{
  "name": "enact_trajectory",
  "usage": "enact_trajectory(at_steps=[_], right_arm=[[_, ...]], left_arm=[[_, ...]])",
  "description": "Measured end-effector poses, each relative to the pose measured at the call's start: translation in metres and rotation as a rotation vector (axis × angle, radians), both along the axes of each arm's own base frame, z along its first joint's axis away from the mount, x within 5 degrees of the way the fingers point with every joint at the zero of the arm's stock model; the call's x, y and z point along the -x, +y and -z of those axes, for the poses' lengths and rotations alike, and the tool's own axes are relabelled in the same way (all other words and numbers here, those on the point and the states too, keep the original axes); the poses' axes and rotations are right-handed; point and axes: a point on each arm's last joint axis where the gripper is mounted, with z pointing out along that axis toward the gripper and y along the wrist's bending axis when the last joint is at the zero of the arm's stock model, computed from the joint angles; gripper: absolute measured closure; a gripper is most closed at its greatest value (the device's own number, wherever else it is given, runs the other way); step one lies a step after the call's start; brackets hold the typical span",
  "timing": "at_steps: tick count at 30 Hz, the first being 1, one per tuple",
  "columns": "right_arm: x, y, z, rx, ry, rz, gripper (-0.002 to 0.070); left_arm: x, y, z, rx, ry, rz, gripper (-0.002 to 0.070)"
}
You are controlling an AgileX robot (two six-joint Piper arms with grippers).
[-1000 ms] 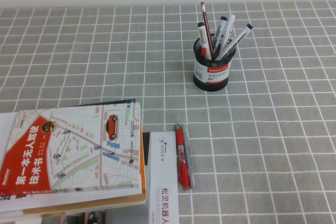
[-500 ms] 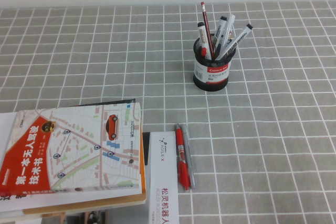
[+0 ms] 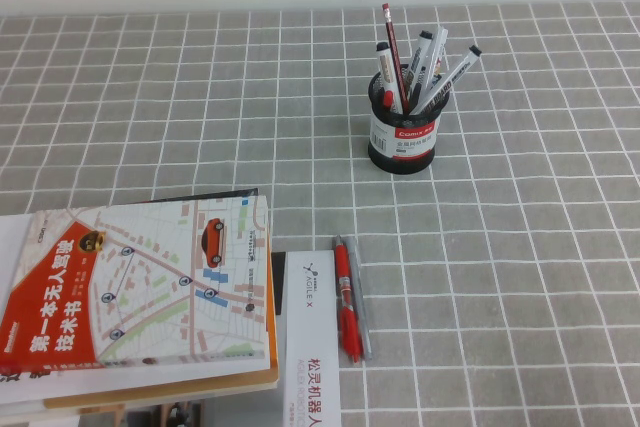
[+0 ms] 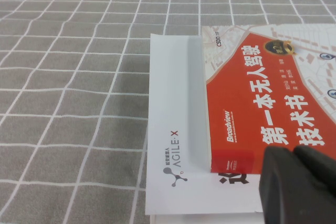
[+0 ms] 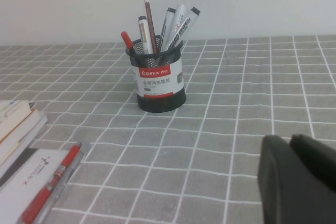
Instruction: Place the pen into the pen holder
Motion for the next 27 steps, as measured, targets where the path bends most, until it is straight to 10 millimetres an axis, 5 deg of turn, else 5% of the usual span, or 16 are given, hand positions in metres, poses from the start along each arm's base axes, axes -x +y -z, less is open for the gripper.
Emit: enact_trajectory(at_steps=[27], right_arm=[[0.0007,0.0018,0.0005,-0.012,0.010,-0.021,0.0689]], left_arm=[[0.0000,0.0000,0.0000,0.000,0.000,0.000,0.0678]])
